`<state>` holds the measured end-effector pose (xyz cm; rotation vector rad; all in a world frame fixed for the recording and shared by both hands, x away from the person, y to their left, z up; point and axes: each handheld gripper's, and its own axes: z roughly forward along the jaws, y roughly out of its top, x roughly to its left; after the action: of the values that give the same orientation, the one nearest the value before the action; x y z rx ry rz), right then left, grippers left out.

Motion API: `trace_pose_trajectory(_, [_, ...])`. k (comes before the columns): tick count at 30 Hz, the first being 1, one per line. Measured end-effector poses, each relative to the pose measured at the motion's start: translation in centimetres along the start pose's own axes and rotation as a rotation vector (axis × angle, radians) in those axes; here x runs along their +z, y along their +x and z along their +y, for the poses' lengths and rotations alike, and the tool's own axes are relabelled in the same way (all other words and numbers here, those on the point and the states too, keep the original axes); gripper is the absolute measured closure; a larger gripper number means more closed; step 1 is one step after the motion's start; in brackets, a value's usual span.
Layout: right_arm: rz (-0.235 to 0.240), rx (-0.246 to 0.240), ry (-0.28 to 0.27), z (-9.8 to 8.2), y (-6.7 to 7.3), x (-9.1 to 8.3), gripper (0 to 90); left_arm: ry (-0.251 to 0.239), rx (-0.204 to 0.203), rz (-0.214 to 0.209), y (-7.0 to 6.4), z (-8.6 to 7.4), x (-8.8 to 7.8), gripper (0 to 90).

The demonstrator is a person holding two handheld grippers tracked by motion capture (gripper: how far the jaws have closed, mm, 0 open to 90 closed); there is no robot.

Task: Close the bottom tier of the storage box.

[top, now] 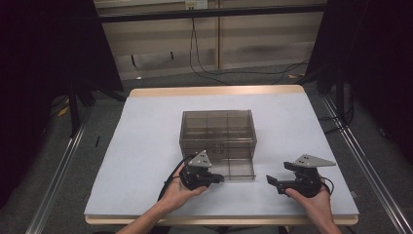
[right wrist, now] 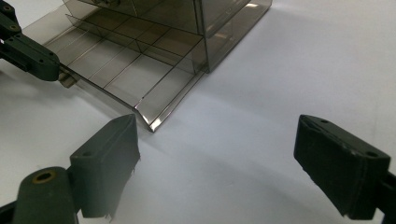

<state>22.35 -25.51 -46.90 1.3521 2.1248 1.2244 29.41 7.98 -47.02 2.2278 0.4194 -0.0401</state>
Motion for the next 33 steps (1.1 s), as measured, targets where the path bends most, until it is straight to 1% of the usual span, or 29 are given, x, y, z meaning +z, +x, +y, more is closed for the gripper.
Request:
trace_pose_trajectory(1, [0.001,-0.003,0.002,-0.01,0.0,0.0,14.1,0.011,0.004,0.006,0.02,0.07,-0.06,90.0])
trace_pose_trajectory(2, [0.001,-0.003,0.002,-0.01,-0.01,0.0,14.1,0.011,0.003,0.007,0.04,0.08,-0.05,90.0])
trace_pose_trajectory(3, [0.001,-0.003,0.002,-0.01,-0.01,0.0,14.1,-0.005,-0.005,0.005,0.02,0.04,0.06,90.0])
trace_pose_trajectory(4, [0.0,0.001,0.0,0.0,-0.01,-0.01,14.1,-0.009,-0.003,0.002,0.06,0.02,0.11,90.0])
trace_pose_trajectory(7, [0.001,-0.001,0.0,0.0,-0.03,0.0,14.1,-0.001,-0.001,0.009,0.1,0.08,0.06,90.0])
trace_pose_trajectory(11, [0.002,0.0,0.001,0.0,-0.01,0.0,14.1,-0.004,0.0,0.009,0.15,0.11,0.1,90.0])
trace_pose_trajectory(12, [0.002,0.0,0.002,0.0,-0.01,0.01,14.1,0.001,-0.007,0.011,0.14,0.14,0.08,90.0])
trace_pose_trajectory(13, [0.003,0.0,0.002,0.0,-0.01,0.01,14.2,0.007,-0.005,0.013,0.17,0.17,0.05,90.0])
trace_pose_trajectory(16, [0.003,0.001,0.002,0.01,0.0,0.01,14.1,0.002,-0.006,0.014,0.24,0.16,0.1,90.0])
trace_pose_trajectory(17, [0.002,-0.003,0.004,0.0,-0.02,0.02,14.1,0.008,-0.005,0.015,0.27,0.19,0.06,90.0])
trace_pose_trajectory(20, [0.003,0.001,0.004,0.01,0.0,0.01,14.1,0.0,-0.007,0.017,0.3,0.19,0.13,90.0])
trace_pose_trajectory(21, [0.003,0.001,0.004,0.01,0.0,0.01,14.1,-0.003,-0.01,0.026,0.28,0.22,0.19,90.0])
trace_pose_trajectory(22, [0.003,0.001,0.004,0.01,0.0,0.01,14.2,-0.006,-0.009,0.024,0.37,0.24,0.22,90.0])
trace_pose_trajectory(23, [0.002,0.001,0.004,0.01,0.0,0.02,14.2,-0.006,-0.016,0.026,0.4,0.29,0.24,90.0])
trace_pose_trajectory(27, [0.003,0.0,0.005,0.0,0.0,0.01,14.1,-0.012,-0.013,0.024,0.53,0.28,0.31,90.0])
trace_pose_trajectory(28, [0.002,0.0,0.002,0.0,-0.03,0.02,14.2,-0.022,-0.016,0.024,0.52,0.25,0.39,90.0])
trace_pose_trajectory(33, [0.004,0.0,0.007,0.02,-0.02,0.06,14.2,-0.02,-0.019,0.023,0.52,0.27,0.38,90.0])
